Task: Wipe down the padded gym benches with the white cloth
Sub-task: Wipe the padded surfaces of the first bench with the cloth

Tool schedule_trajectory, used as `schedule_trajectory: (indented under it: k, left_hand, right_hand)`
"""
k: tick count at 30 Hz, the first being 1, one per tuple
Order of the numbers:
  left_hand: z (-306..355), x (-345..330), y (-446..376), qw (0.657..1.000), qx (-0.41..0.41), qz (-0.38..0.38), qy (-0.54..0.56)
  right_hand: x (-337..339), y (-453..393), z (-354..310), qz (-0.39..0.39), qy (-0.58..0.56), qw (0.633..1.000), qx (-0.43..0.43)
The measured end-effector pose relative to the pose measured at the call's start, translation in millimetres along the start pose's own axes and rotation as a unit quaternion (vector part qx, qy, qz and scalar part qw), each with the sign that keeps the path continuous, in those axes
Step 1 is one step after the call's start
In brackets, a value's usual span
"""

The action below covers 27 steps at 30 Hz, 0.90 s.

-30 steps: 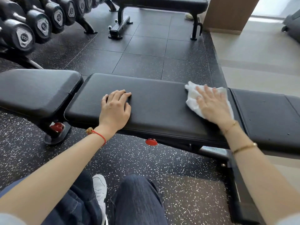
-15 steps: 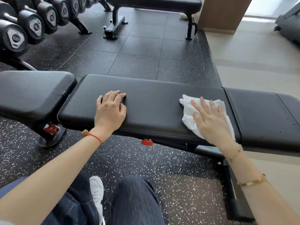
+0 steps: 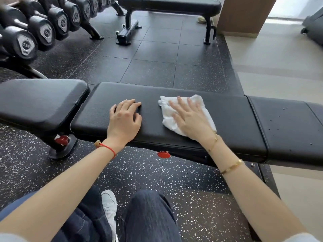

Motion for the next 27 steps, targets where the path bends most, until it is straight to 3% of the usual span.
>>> schedule_trajectory:
  k: [5, 8, 14, 17, 22, 24, 27]
  left_hand:
    - [-4.8, 1.4, -1.9, 1.0, -0.003, -0.009, 0.019]
    - [-6.8, 4.8, -2.4, 0.999, -0.009, -0.01, 0.046]
    - [-24.4, 16.3, 0.5, 1.0, -0.023, -0.002, -0.017]
    - [-44.2, 22.9, 0.1, 0.999, 0.005, 0.0, -0.032]
    - [-63.1, 26.5, -0.9, 0.999, 0.034, 0.012, -0.031]
    - [-62.5, 26.5, 0.4, 0.999, 0.037, 0.026, -0.019]
    - [-61.5, 27.1, 0.7, 0.999, 0.042, 0.034, -0.011]
  right_hand:
    - [6.9, -2.0, 48.5, 0.015, -0.015, 0.995, -0.095]
    - [10.9, -39.3, 35.8, 0.008, -0.043, 0.993, -0.107]
    - [-1.8, -57.2, -49.5, -0.002, -0.021, 1.0, 0.023]
    - [-3.5, -28.3, -44.7, 0.002, -0.04, 0.997, 0.066]
    - [6.7, -33.5, 25.9, -0.009, 0.03, 0.999, -0.044]
    - [10.1, -56.8, 24.2, 0.001, -0.023, 0.996, -0.089]
    - [7.3, -91.8, -18.6, 0.004, -0.023, 0.997, -0.075]
Point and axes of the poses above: each hand's wrist, its own y-axis away from the middle knuckle, its own x-axis out of the back of the hand, z = x × y, the point moved 3 cm from there along -y, towards the middle knuckle, and after that the axes turned 3 degrees about -z, right-handed, at the moved point
